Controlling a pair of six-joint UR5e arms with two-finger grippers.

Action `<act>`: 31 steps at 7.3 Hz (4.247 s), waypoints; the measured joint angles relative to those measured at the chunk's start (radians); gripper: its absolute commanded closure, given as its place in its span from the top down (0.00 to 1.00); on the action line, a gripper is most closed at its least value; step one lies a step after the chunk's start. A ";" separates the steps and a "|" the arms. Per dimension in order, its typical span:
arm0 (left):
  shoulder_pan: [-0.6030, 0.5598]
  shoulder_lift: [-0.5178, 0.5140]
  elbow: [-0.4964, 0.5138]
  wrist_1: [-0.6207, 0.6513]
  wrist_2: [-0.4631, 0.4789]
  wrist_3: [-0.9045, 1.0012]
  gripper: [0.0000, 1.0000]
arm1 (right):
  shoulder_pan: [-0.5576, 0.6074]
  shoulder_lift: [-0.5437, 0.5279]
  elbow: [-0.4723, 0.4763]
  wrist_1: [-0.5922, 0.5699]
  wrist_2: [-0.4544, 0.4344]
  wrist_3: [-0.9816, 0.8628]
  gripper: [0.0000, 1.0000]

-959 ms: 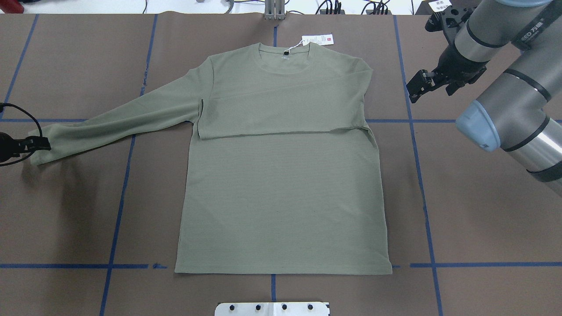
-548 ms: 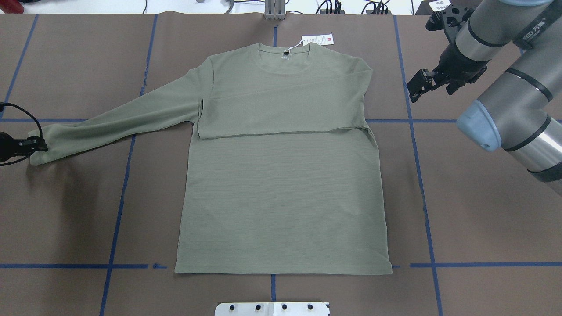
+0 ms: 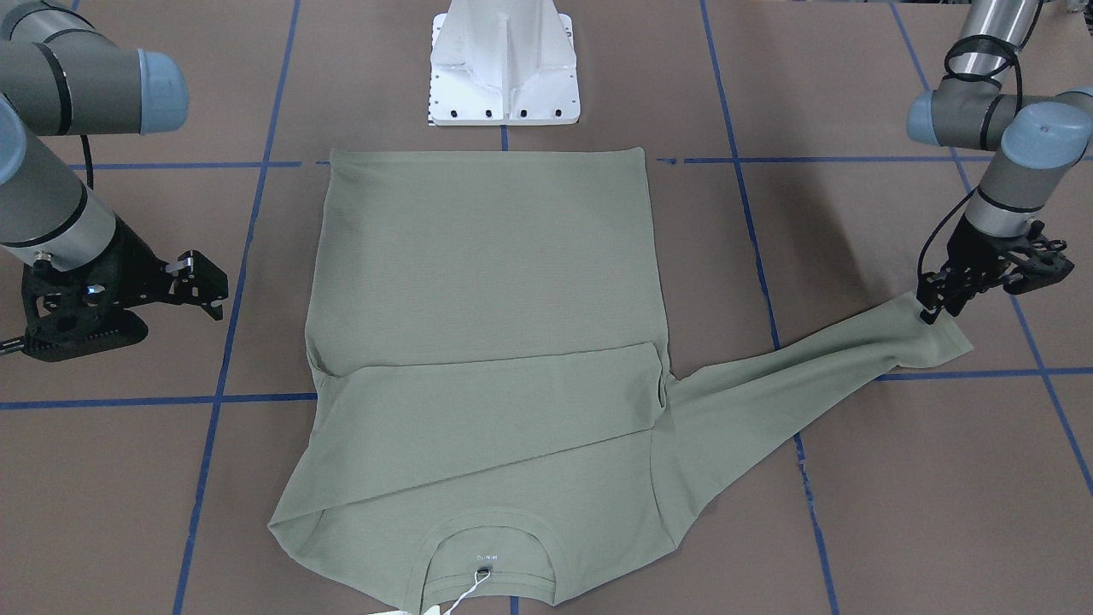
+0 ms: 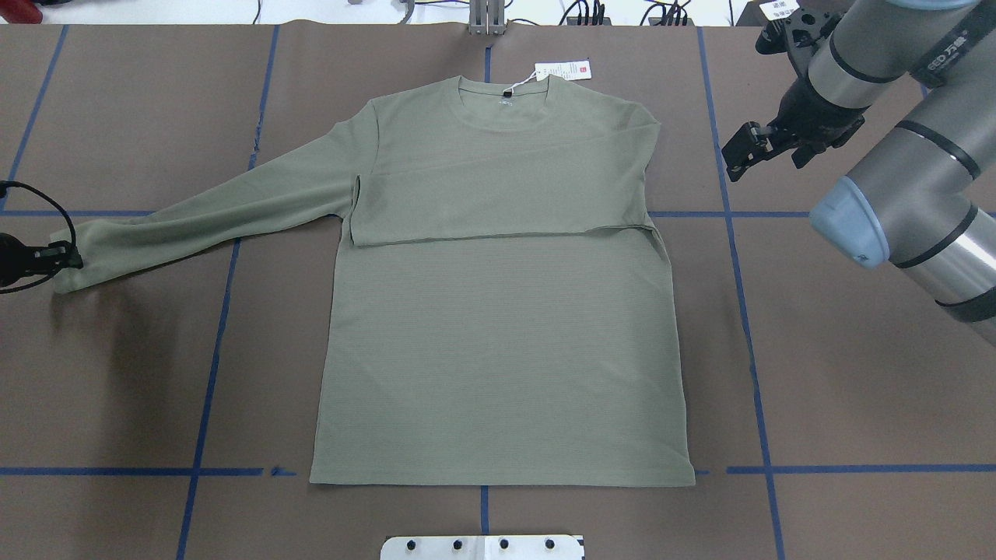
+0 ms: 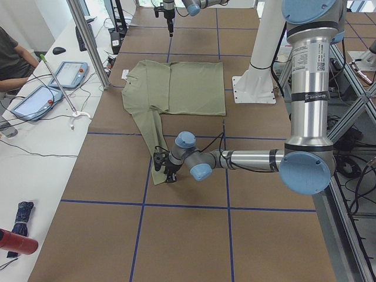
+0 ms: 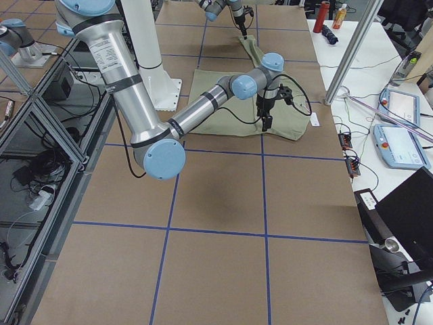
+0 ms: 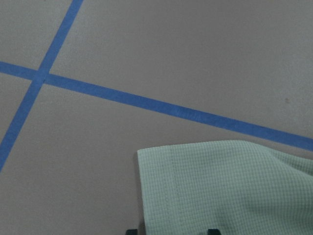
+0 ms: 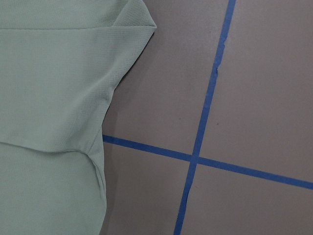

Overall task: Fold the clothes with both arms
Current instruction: 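Grasp the cuff of the sleeve nearest the left gripper, then fold the held sleeve across the shirt body with the left gripper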

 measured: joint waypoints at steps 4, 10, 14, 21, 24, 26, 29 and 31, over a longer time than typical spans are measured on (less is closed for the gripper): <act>0.000 0.000 -0.004 0.001 0.001 -0.008 0.00 | 0.001 0.000 0.000 0.000 0.000 0.000 1.00; -0.009 -0.091 -0.167 0.207 -0.012 -0.013 0.00 | 0.018 -0.118 0.077 0.007 0.006 -0.001 1.00; -0.002 -0.529 -0.231 0.706 -0.012 -0.064 0.00 | 0.039 -0.292 0.143 0.015 0.000 -0.040 1.00; 0.270 -1.203 0.072 0.808 0.002 -0.507 0.00 | 0.125 -0.382 0.119 0.015 0.077 -0.183 1.00; 0.384 -1.243 0.193 0.711 0.072 -0.575 0.00 | 0.127 -0.381 0.111 0.015 0.081 -0.188 1.00; 0.418 -1.252 0.254 0.668 0.094 -0.606 0.31 | 0.127 -0.378 0.110 0.015 0.086 -0.187 1.00; 0.525 -1.320 0.453 0.458 0.183 -0.724 1.00 | 0.127 -0.363 0.109 0.015 0.100 -0.184 1.00; 0.530 -1.290 0.475 0.387 0.208 -0.667 1.00 | 0.127 -0.342 0.107 0.015 0.113 -0.181 1.00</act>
